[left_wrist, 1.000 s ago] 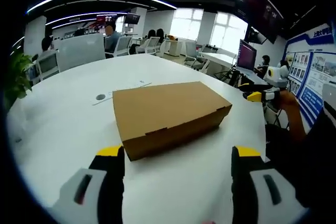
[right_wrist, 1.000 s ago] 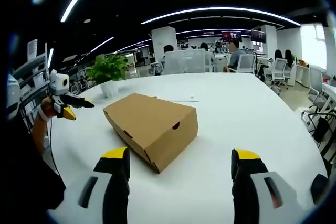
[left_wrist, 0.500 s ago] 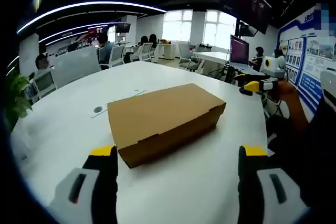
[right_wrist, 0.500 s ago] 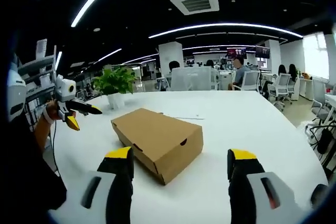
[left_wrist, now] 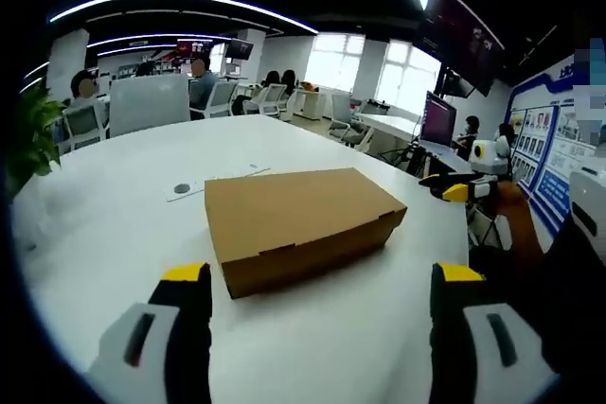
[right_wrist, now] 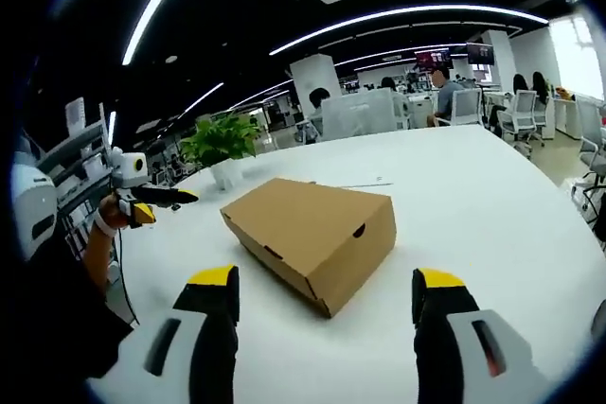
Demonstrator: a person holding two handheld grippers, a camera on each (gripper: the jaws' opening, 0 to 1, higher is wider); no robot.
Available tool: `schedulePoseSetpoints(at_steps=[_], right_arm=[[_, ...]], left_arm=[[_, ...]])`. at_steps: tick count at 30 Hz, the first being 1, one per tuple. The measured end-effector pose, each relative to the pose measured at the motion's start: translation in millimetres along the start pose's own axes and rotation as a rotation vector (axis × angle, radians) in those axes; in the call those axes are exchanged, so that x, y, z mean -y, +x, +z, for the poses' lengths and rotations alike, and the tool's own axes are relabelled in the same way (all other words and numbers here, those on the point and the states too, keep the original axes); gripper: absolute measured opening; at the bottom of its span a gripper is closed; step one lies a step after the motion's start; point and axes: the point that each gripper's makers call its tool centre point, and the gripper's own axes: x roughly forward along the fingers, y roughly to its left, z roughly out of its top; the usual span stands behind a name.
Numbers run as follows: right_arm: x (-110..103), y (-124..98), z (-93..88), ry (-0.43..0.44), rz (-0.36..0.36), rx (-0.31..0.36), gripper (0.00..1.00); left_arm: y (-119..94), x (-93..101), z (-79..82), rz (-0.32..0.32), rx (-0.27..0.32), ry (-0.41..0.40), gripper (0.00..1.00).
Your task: Operate the shoe box by opening the lid, removing the specified soft item, and placing it in the target area until the item is outside and the box remains undamaged.
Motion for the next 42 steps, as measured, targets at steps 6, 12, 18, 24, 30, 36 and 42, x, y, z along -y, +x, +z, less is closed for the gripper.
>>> schedulePoseSetpoints(at_steps=[6,12,18,24,30,36,42], right_arm=[[10.3,1.6,2.3,-0.04,-0.027,-0.022,0.81],[17.5,6.0,-1.6,-0.053,-0.046,-0.055,0.81],[22.5,7.5,-0.6,-0.06,-0.068,-0.065,0.8],[26.2,11.5,0.9,-0.049,-0.072,-0.089,0.82],[27.3,21.8,-5.1,-0.051,-0.046,-0.137,0.82],[29.0,24.8,-3.8,-0.044,-0.032,-0.139,0.82],[28.1,28.0,0.3,0.008,0.015,-0.123,0.8]], left_arm=[[-2.5,-17.8,6.6,0.047,-0.01,0.036,0.99],[-2.5,-24.1,13.0,0.039,0.01,0.002,0.99],[-6.1,-43.7,8.6,0.117,-0.059,0.033,0.99],[-7.6,-49.6,18.7,0.097,-0.048,0.01,0.93],[-3.2,-34.2,32.3,-0.077,0.026,-0.044,0.95],[2.9,-43.5,29.1,-0.049,-0.041,-0.009,0.97],[12.5,-45.6,36.1,-0.131,-0.047,-0.088,0.94]])
